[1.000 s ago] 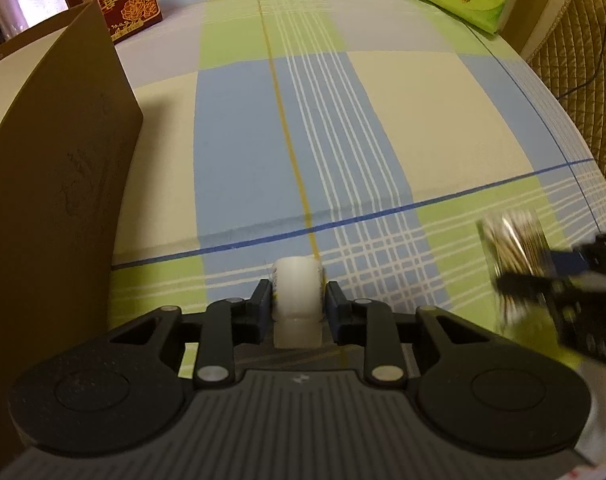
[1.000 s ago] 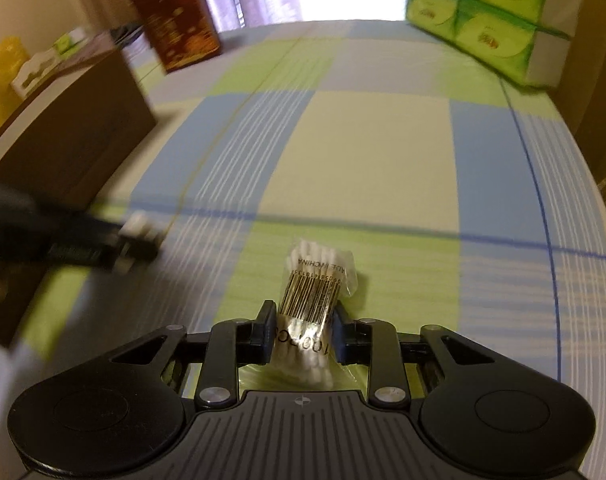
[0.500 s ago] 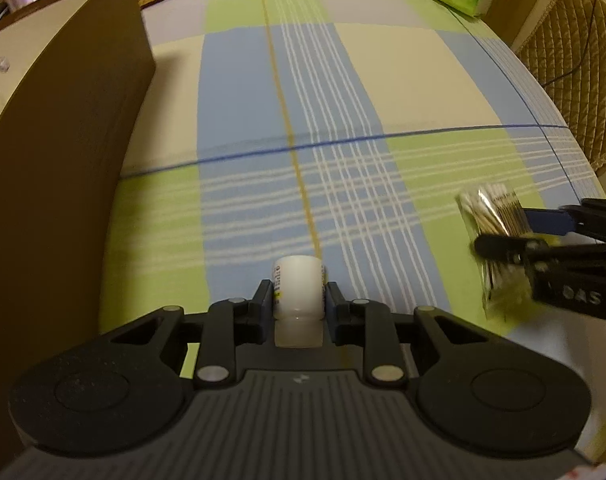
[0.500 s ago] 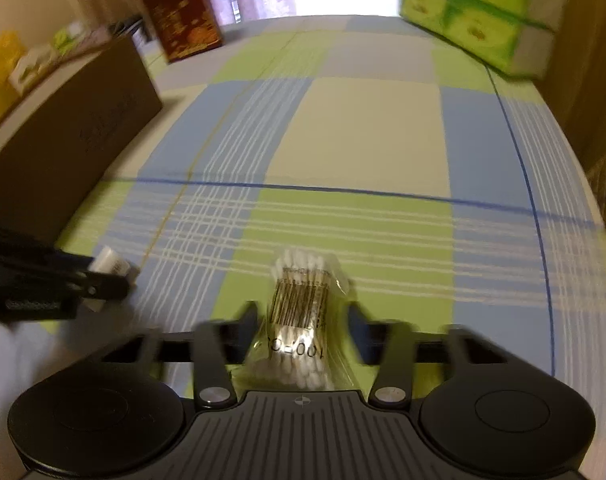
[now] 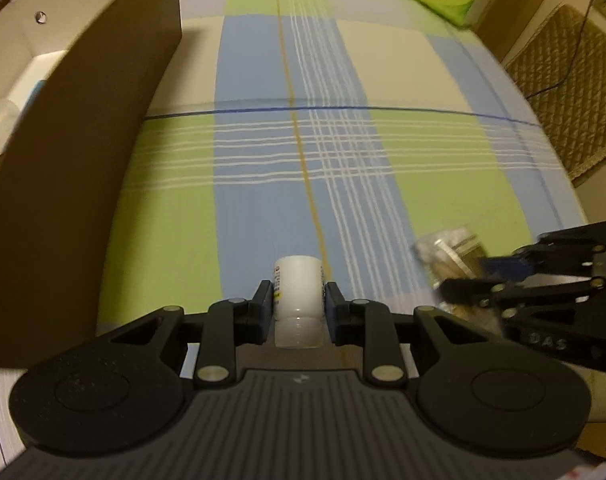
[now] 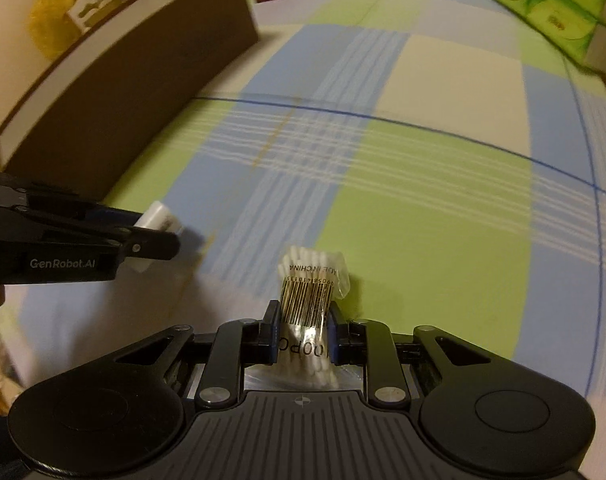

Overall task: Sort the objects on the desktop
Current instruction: 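Carry the pill bottle and cotton swab bag over the brown box with both tools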

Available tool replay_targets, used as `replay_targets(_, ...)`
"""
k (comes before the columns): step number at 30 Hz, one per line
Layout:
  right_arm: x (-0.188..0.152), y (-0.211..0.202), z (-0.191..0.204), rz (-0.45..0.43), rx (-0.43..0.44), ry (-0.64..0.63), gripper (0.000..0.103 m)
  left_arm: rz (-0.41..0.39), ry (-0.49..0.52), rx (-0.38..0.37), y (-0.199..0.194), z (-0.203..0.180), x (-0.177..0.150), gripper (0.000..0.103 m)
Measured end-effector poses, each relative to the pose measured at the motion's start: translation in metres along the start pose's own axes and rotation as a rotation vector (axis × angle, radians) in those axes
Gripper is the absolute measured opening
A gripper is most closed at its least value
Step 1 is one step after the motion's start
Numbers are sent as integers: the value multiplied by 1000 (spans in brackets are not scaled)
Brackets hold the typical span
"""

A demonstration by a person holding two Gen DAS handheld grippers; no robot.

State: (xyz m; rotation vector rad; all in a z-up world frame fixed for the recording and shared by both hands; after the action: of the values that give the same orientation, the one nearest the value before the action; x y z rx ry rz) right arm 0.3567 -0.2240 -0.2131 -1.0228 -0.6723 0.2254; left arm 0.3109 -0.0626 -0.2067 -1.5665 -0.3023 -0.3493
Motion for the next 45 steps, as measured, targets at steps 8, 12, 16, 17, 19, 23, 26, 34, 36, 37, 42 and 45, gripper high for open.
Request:
replay_targets(8, 5, -17, 41, -33, 70, -49, 19, -83, -43, -13, -52, 16, -14, 22)
replay_targets(12, 15, -27, 66, -66, 111, -78, 19, -132, -79, -8, -81, 32, -18, 22)
replay_targets(16, 30, -35, 92, -109, 146, -120, 19, -179, -115, -3, -106, 53, -18, 22)
replay_targets(17, 35, -37, 100, -119, 156, -130, 19, -192, -123, 1, -113, 59, -18, 22)
replay_targets(19, 45, -39, 115, -140, 170, -152, 19, -212, -138, 14, -123, 71, -15, 22)
replay_targets(23, 68, -38, 150, -181, 211, -196, 19, -261, -174, 51, -143, 102, -7, 22)
replay_targets(26, 86, -34, 175, -206, 232, -224, 19, -292, -193, 84, -153, 125, 0, 22)
replay_targets(34, 148, 0, 217, -266, 217, -235, 19, -327, -217, 179, -151, 192, 35, 22)
replay_targets(36, 164, 11, 221, -270, 195, -237, 19, -328, -214, 190, -145, 205, 47, 22)
replay_targets(37, 170, 16, 222, -272, 189, -238, 19, -327, -212, 195, -141, 210, 52, 22)
replay_targets(42, 201, 38, 217, -275, 150, -231, 19, -314, -201, 209, -119, 232, 82, 22)
replay_targets(45, 218, 56, 213, -267, 134, -236, 19, -308, -193, 202, -102, 243, 100, 22)
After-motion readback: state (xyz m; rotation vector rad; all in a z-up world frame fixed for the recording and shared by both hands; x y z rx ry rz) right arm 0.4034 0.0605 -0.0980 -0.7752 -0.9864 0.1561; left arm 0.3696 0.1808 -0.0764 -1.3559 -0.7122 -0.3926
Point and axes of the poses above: each gripper's, at about its wrist camera, not at the fingertips, and y roughly the way its jaws point, z to its left, x to its top, the point moved 5 cm from there along y, roughly the way its jaws point, and after that the axes turned 8 degrees about x, right-handed, at the moved point
